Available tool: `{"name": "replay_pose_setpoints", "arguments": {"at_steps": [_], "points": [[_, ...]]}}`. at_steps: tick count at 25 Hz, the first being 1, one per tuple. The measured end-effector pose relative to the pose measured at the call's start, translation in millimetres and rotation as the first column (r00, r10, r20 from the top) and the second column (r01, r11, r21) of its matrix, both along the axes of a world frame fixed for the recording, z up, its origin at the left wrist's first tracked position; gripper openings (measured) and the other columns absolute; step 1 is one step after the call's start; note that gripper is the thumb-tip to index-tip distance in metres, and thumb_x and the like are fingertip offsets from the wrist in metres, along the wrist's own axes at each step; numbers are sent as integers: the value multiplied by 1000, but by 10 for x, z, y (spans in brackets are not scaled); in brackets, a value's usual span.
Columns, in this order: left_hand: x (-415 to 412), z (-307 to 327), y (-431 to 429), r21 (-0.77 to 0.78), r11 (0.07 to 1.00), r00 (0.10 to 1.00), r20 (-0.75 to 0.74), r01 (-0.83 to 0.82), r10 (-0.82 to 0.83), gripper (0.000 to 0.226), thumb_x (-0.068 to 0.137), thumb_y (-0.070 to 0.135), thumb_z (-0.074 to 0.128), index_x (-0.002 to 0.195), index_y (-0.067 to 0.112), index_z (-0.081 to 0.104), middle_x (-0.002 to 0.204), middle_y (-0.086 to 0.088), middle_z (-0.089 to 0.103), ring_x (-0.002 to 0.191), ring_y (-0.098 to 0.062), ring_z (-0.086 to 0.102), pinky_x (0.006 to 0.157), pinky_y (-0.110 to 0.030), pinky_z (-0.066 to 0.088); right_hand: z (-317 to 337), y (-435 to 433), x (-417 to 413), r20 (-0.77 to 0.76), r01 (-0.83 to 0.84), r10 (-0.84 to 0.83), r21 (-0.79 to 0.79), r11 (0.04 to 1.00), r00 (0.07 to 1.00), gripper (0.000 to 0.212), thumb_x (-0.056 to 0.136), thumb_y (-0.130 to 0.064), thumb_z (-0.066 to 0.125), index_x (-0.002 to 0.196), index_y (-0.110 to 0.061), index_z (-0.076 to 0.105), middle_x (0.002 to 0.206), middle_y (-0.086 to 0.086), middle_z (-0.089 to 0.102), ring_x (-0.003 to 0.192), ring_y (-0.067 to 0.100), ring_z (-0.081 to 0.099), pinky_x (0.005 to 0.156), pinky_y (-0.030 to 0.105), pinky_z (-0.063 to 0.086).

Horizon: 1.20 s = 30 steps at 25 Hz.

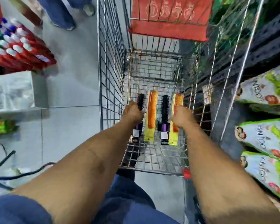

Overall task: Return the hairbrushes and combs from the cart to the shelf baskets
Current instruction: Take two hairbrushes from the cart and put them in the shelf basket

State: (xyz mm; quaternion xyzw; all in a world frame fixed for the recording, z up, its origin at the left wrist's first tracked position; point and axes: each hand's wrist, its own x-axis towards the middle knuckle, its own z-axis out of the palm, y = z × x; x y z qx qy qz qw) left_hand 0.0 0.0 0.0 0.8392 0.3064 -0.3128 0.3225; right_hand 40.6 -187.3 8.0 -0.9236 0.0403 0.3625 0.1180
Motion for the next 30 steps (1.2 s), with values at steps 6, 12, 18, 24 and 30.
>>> {"name": "replay_pose_setpoints", "arguments": {"at_steps": [6,12,18,24,30], "points": [[-224,-514,39,45,997,975,-210,-66,74,42,88,27,65,117,1,50,115,-21,61,102,-35,58,79,-38,47,-518,217,-118,-159,137,-140,-28,990,977,41,79,-39,72,97,-8,51,108,15,61,84,30,56,74,37,50],[-315,-680,0,-44,978,962,-196,-205,192,27,87,23,66,108,7,59,100,-12,66,86,-26,65,75,-37,57,-643,327,-165,-121,270,-280,-95,958,952,51,83,-31,70,122,-7,48,115,13,58,103,36,59,81,45,49],[-285,-437,-22,-130,941,949,-98,-311,300,26,88,27,65,103,6,60,95,-9,65,74,-19,60,58,-28,47,-329,315,-116,-61,434,-430,55,899,901,33,77,-38,66,97,-16,52,91,2,59,86,28,61,73,39,53],[-241,189,6,-352,821,857,89,-449,507,12,86,23,67,85,16,56,87,-2,64,83,-24,62,79,-38,54,407,299,-160,37,531,-560,275,802,827,27,83,-31,63,99,-10,58,94,1,60,76,19,54,53,28,42],[-252,967,25,-587,753,882,133,-298,453,14,82,20,66,73,14,57,89,-24,67,91,-45,68,80,-59,55,1145,226,-463,120,501,-675,580,643,728,24,78,-30,70,97,-17,63,77,-8,62,78,22,60,73,34,49]]}}
